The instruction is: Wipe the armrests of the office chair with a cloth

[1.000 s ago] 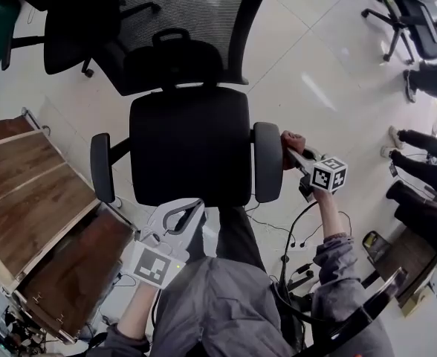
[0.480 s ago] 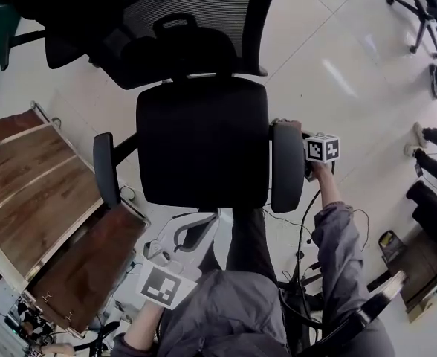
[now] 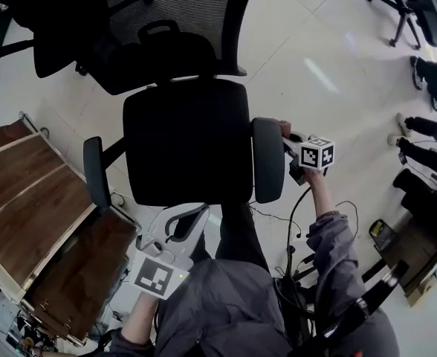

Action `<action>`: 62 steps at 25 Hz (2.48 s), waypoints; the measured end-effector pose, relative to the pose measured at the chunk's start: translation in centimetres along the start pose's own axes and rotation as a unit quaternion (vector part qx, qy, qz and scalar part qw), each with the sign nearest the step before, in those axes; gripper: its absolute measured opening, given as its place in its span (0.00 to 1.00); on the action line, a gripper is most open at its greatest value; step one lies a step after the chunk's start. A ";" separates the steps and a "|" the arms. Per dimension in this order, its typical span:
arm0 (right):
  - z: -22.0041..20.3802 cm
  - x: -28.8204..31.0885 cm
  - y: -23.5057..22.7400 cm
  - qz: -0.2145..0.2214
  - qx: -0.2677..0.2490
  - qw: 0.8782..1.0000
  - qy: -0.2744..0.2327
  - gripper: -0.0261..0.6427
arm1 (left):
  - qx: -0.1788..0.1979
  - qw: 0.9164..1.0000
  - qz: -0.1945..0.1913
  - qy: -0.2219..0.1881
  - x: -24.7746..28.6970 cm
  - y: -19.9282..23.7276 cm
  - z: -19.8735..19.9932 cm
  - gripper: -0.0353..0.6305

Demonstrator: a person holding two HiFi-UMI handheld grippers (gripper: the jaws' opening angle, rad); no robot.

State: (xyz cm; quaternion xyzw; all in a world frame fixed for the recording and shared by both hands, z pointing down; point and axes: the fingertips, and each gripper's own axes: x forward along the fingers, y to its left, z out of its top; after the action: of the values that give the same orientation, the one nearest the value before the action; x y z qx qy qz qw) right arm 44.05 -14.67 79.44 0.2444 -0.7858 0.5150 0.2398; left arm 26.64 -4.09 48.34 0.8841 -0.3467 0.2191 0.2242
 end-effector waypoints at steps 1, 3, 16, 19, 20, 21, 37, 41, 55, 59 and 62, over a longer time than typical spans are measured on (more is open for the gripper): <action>0.8 -0.9 0.9 0.005 -0.003 1.000 -0.014 0.12 | 0.008 1.000 0.000 -0.005 -0.1 0.2 0.3 0.08; 2.2 -2.4 2.7 0.016 -0.004 0.999 -0.039 0.12 | 0.011 1.000 0.005 -0.011 -0.3 0.3 0.6 0.08; 0.8 -0.7 -0.6 -0.001 0.021 1.000 -0.015 0.12 | -0.012 1.000 0.026 0.000 -1.8 -1.3 -0.9 0.08; -1.4 2.5 -3.2 -0.020 0.022 0.999 0.032 0.12 | -0.019 0.999 0.028 0.017 -2.2 -1.1 -2.2 0.08; -2.0 3.4 -3.8 -0.025 0.022 0.998 0.045 0.12 | -0.024 0.999 0.032 0.019 -2.2 -1.0 -2.6 0.08; -2.5 4.2 -4.4 -0.031 0.025 0.998 0.055 0.12 | -0.029 0.999 0.036 0.021 -2.2 -0.9 -3.0 0.08; -0.7 2.9 -2.7 -0.022 0.016 0.999 0.038 0.12 | -0.021 0.999 0.035 0.010 -2.3 -1.4 -2.1 0.08; 1.2 -0.9 0.1 -0.011 0.007 1.000 -0.004 0.12 | -0.012 0.999 0.036 -0.006 -3.5 -1.6 -1.4 0.08; 3.7 -6.0 4.0 -0.017 0.022 0.996 -0.086 0.12 | -0.019 1.000 0.019 -0.013 -7.3 -1.0 -3.3 0.08; 1.1 -1.1 -0.1 -0.022 0.053 0.997 -0.045 0.12 | -0.026 0.999 0.014 0.014 -6.6 -1.0 -4.7 0.08; -0.9 2.6 -3.0 -0.030 0.069 0.997 0.002 0.12 | -0.031 0.999 0.010 0.032 -5.3 -1.3 -5.0 0.08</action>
State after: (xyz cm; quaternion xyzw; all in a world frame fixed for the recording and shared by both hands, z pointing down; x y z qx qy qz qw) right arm 44.07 -15.25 83.52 0.2826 -0.7405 0.5610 0.2388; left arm 22.87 2.26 49.12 0.8659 -0.3546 0.2383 0.2602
